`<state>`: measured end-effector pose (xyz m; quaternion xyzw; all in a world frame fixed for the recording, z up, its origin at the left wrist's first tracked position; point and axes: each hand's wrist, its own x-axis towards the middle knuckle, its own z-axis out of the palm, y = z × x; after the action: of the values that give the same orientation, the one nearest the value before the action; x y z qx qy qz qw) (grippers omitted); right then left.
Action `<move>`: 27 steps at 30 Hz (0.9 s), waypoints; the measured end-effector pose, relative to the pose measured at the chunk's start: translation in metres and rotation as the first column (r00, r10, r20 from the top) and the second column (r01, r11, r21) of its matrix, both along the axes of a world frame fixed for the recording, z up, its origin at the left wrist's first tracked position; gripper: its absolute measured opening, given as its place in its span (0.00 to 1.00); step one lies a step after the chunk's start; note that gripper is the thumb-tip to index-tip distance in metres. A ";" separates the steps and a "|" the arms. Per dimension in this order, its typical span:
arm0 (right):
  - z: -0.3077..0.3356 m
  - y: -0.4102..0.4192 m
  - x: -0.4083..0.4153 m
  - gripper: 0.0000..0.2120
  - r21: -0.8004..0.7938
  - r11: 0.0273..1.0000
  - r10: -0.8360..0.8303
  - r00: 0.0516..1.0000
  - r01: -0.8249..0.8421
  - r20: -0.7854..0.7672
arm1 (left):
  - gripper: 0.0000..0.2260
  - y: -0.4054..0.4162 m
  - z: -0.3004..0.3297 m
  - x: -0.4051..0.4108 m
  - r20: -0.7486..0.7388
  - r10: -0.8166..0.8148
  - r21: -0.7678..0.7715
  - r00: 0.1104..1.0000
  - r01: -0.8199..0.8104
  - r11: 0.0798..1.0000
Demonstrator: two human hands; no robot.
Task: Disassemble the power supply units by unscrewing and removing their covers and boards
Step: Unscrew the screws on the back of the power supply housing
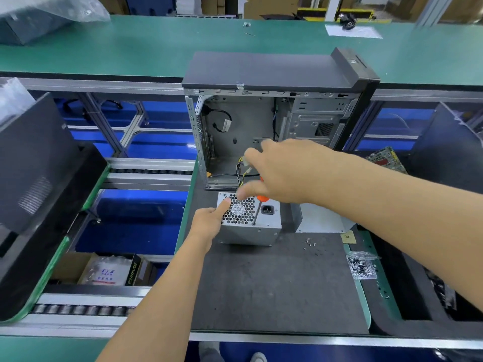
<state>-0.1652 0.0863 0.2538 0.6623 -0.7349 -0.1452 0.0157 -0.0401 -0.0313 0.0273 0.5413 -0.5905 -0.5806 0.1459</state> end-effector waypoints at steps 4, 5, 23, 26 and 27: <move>-0.005 0.001 0.003 0.30 -0.106 0.989 0.084 0.980 -0.104 -0.179 | 0.28 0.001 0.000 0.000 -0.002 0.005 -0.001 1.000 -0.005 1.000; -0.006 0.000 0.002 0.24 -0.116 0.984 0.117 0.979 -0.138 -0.169 | 0.29 0.001 0.000 0.000 -0.004 0.007 -0.007 1.000 -0.007 1.000; 0.000 0.004 -0.008 0.12 -0.076 0.989 0.127 0.992 -0.127 -0.001 | 0.31 0.005 0.002 0.001 0.008 0.010 -0.056 1.000 -0.010 0.998; 0.003 0.005 -0.007 0.15 -0.005 0.988 0.150 0.969 -0.152 0.197 | 0.31 0.005 0.003 0.000 0.013 0.023 -0.042 1.000 -0.023 0.999; 0.002 0.005 -0.005 0.17 -0.001 0.988 0.154 0.965 -0.157 0.211 | 0.31 0.005 0.003 0.000 0.014 0.024 -0.039 1.000 -0.024 0.999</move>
<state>-0.1707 0.0908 0.2557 0.7297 -0.6770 -0.0784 -0.0563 -0.0406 -0.0267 0.0303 0.5497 -0.5961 -0.5632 0.1590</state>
